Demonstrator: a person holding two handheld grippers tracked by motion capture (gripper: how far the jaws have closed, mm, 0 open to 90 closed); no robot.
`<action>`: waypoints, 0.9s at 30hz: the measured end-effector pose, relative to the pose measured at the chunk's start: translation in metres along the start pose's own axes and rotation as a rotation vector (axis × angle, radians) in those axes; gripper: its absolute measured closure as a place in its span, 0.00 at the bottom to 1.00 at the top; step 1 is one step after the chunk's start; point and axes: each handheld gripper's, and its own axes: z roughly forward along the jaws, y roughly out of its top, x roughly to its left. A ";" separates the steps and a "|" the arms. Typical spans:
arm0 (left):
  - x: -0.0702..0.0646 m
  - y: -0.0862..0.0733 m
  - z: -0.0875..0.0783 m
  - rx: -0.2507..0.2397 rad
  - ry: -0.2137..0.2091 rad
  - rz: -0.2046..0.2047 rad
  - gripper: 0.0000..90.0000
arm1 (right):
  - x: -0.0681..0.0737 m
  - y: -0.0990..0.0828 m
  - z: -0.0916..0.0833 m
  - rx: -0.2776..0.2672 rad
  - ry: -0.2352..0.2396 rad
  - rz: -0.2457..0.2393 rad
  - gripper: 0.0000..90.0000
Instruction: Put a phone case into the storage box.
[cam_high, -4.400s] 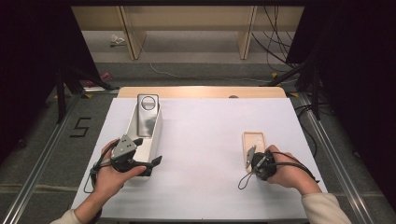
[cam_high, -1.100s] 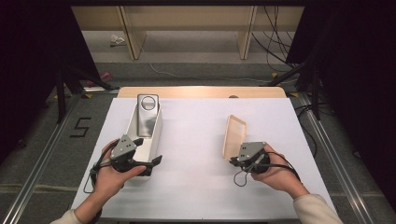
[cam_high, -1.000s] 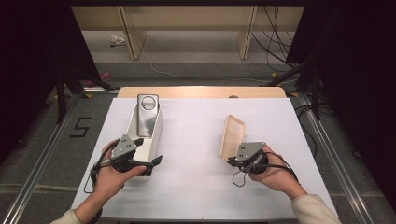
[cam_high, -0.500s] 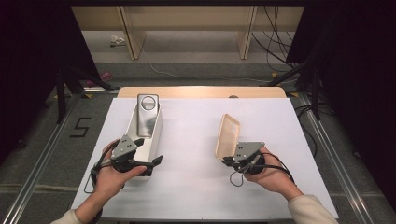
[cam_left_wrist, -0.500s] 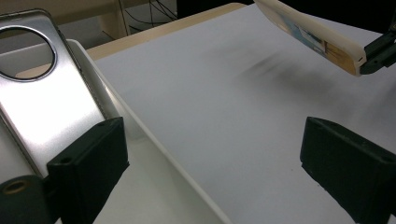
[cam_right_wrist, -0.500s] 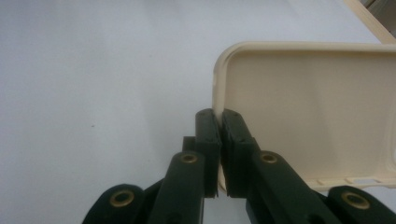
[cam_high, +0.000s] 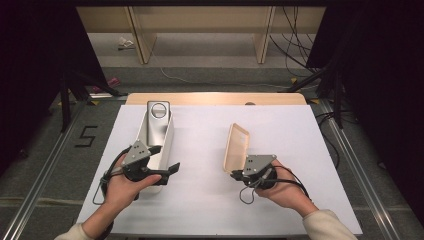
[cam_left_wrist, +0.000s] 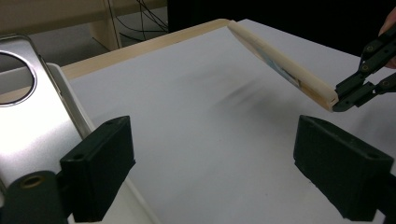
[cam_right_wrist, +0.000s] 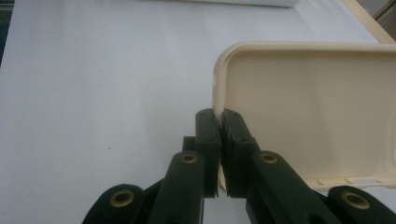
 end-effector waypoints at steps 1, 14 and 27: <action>-0.001 0.002 0.001 0.002 -0.003 -0.001 0.14 | 0.001 0.001 0.001 -0.002 0.000 -0.003 0.96; -0.011 0.036 0.030 0.042 -0.019 0.006 0.17 | 0.008 0.011 0.008 -0.020 0.021 -0.017 0.97; -0.019 0.063 0.077 0.149 -0.058 -0.028 0.20 | 0.012 0.016 0.011 -0.024 0.029 -0.028 0.97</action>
